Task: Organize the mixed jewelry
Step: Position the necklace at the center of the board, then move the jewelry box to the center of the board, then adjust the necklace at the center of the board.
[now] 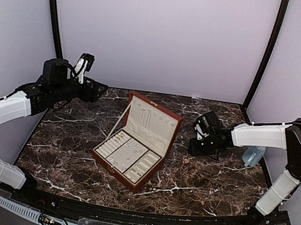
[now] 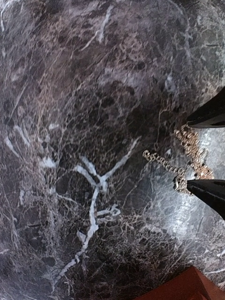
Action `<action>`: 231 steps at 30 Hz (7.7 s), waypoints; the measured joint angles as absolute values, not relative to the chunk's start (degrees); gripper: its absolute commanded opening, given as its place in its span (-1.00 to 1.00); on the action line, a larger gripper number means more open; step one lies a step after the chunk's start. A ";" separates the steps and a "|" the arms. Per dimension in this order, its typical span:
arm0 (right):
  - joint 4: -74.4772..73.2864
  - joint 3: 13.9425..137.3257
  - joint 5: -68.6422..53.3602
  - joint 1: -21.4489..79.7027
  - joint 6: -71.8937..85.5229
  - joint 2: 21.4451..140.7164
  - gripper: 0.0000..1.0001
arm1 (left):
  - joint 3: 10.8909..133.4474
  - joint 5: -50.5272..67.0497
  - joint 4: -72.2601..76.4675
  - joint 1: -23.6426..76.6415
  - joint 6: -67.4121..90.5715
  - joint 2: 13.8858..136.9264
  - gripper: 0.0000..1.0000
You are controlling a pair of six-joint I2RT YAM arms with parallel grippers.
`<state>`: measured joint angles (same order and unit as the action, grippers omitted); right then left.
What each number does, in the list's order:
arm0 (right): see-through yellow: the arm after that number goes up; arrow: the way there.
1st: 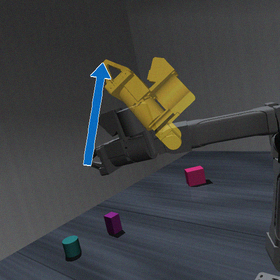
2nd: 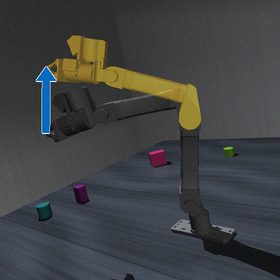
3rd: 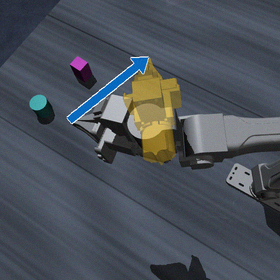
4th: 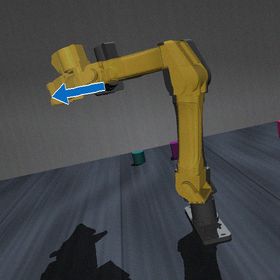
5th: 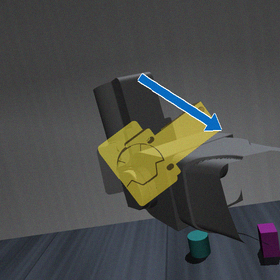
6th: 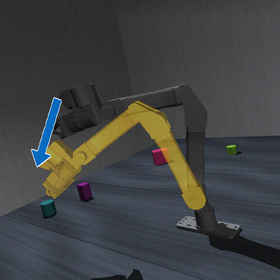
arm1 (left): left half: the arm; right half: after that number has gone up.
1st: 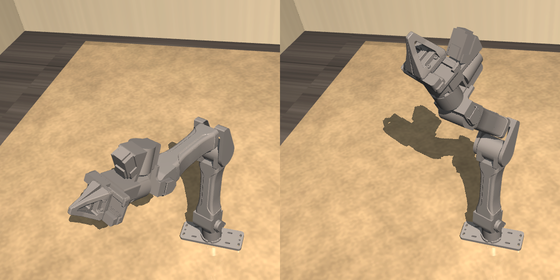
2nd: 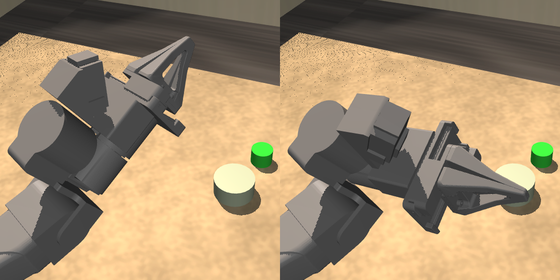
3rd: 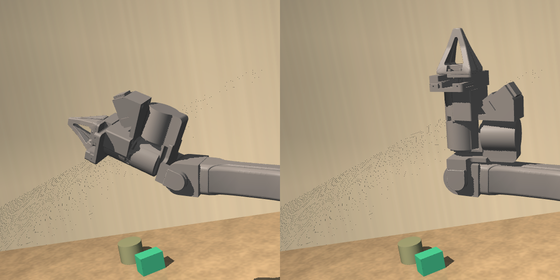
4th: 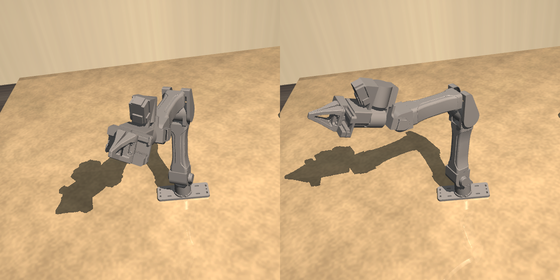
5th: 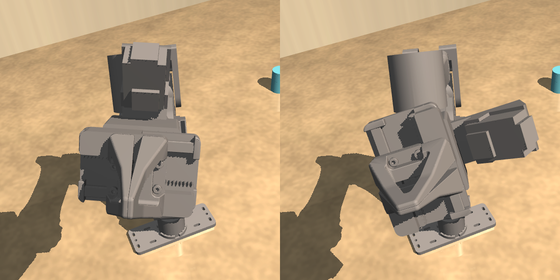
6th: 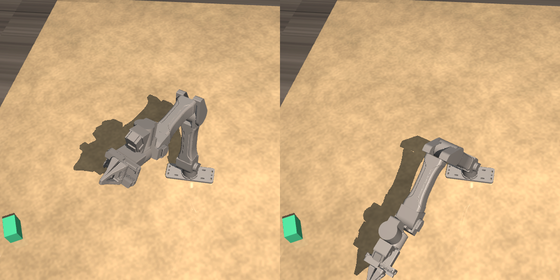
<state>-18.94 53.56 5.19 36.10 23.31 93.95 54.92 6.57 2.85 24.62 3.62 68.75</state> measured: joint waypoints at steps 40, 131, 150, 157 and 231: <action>-17.65 55.77 7.11 42.94 27.42 100.88 -0.75 | 53.82 5.78 2.61 24.62 4.29 68.36 0.60; -22.46 52.25 11.53 53.60 43.81 96.88 -0.72 | 52.27 4.43 2.81 24.62 4.21 67.16 0.60; -20.10 53.65 7.86 60.20 39.22 98.32 -0.54 | 52.25 3.99 2.90 24.62 4.14 67.05 0.60; -21.45 51.13 9.06 58.22 40.07 95.33 -0.47 | 52.25 3.99 2.90 24.62 4.14 67.05 0.60; -6.94 41.45 12.16 55.22 35.05 90.96 -1.00 | 47.44 5.74 7.79 26.55 -1.26 62.46 0.60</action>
